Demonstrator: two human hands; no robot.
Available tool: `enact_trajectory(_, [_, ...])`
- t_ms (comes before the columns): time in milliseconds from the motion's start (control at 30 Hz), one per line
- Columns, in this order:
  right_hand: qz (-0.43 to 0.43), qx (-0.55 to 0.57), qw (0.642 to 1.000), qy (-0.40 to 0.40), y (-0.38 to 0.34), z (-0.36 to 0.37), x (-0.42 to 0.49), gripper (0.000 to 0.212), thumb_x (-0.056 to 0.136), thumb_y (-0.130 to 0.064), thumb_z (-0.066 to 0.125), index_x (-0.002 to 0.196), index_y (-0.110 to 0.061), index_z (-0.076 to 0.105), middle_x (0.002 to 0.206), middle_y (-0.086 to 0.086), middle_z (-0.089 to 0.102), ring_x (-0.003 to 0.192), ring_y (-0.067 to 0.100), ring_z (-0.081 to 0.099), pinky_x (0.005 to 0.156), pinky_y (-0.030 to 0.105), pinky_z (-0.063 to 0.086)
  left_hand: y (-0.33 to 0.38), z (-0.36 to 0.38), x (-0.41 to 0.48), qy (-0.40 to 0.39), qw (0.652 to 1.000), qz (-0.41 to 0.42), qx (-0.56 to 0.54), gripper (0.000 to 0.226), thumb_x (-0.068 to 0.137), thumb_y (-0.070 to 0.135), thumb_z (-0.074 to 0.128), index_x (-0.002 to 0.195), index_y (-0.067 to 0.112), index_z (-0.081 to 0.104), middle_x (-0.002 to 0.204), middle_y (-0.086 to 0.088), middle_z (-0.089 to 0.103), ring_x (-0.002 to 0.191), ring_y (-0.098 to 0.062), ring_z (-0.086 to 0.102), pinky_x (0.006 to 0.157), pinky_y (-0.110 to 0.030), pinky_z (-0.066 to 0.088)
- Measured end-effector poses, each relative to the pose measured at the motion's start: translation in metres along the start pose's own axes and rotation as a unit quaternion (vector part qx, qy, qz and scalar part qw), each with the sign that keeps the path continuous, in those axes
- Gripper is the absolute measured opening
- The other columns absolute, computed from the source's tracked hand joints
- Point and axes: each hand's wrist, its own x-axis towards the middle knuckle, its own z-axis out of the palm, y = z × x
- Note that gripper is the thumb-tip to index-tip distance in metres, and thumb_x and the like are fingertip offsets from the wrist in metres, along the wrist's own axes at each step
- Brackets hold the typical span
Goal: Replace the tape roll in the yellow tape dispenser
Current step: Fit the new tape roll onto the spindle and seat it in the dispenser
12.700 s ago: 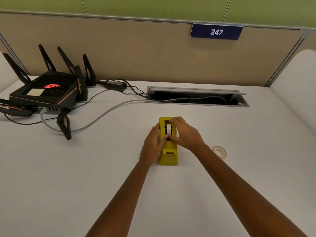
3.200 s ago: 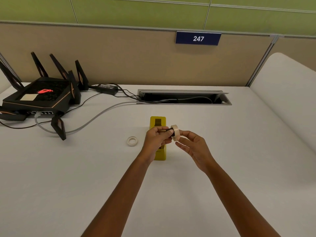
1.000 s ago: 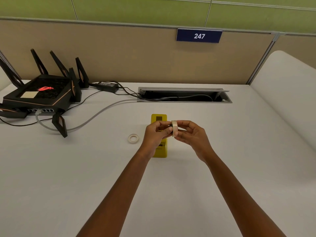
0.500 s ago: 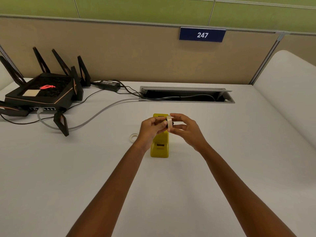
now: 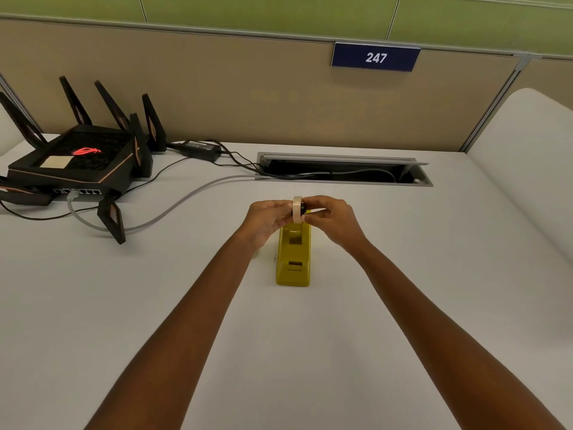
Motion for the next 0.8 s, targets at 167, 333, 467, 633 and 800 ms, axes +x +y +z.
enact_trajectory(167, [-0.024,-0.060,0.998,0.002,-0.004,-0.003,0.016,0.031,0.082,-0.013,0.064,0.111,-0.003,0.059,0.111,0.017,0.066,0.095,0.025,0.063,0.080,0.025,0.044,0.008,0.001,0.007,0.015,0.999,0.014,0.040,0.028,0.085,0.002,0.054,0.112,-0.004,0.056,0.120,-0.021,0.059,0.097,-0.025,0.059,0.085,-0.029,0.048])
enact_trajectory(333, [-0.026,-0.096,0.995,-0.012,-0.004,0.002,0.022,0.033,0.082,-0.015,0.063,0.113,-0.002,0.057,0.112,0.018,0.065,0.097,0.028,0.061,0.079,0.026,0.044,0.007,0.003,0.012,0.044,0.996,0.010,0.072,0.032,0.085,-0.003,0.052,0.116,-0.006,0.053,0.124,-0.022,0.057,0.109,-0.033,0.059,0.095,-0.034,0.048])
enact_trajectory(467, [-0.023,-0.105,0.994,-0.018,0.001,0.006,0.022,0.035,0.082,-0.016,0.064,0.112,-0.001,0.057,0.114,0.018,0.064,0.100,0.029,0.059,0.081,0.027,0.043,0.002,0.002,0.012,0.056,0.993,0.021,0.098,0.030,0.086,-0.005,0.049,0.115,-0.006,0.055,0.122,-0.023,0.058,0.108,-0.034,0.059,0.093,-0.033,0.048])
enact_trajectory(633, [-0.022,-0.105,0.994,-0.033,0.012,0.011,0.018,0.032,0.082,-0.013,0.063,0.111,-0.002,0.057,0.114,0.018,0.064,0.102,0.029,0.058,0.081,0.026,0.041,-0.007,-0.002,0.011,0.058,0.990,0.032,0.121,0.029,0.086,-0.008,0.046,0.113,-0.006,0.056,0.121,-0.023,0.058,0.106,-0.032,0.059,0.088,-0.029,0.048])
enact_trajectory(800, [-0.021,-0.113,0.993,-0.014,0.024,0.015,0.015,0.034,0.081,-0.013,0.064,0.113,-0.003,0.057,0.115,0.021,0.058,0.102,0.030,0.055,0.079,0.028,0.041,-0.016,-0.006,0.011,0.073,0.994,0.021,0.077,0.029,0.086,-0.012,0.043,0.111,-0.008,0.056,0.121,-0.026,0.057,0.110,-0.035,0.057,0.092,-0.031,0.047])
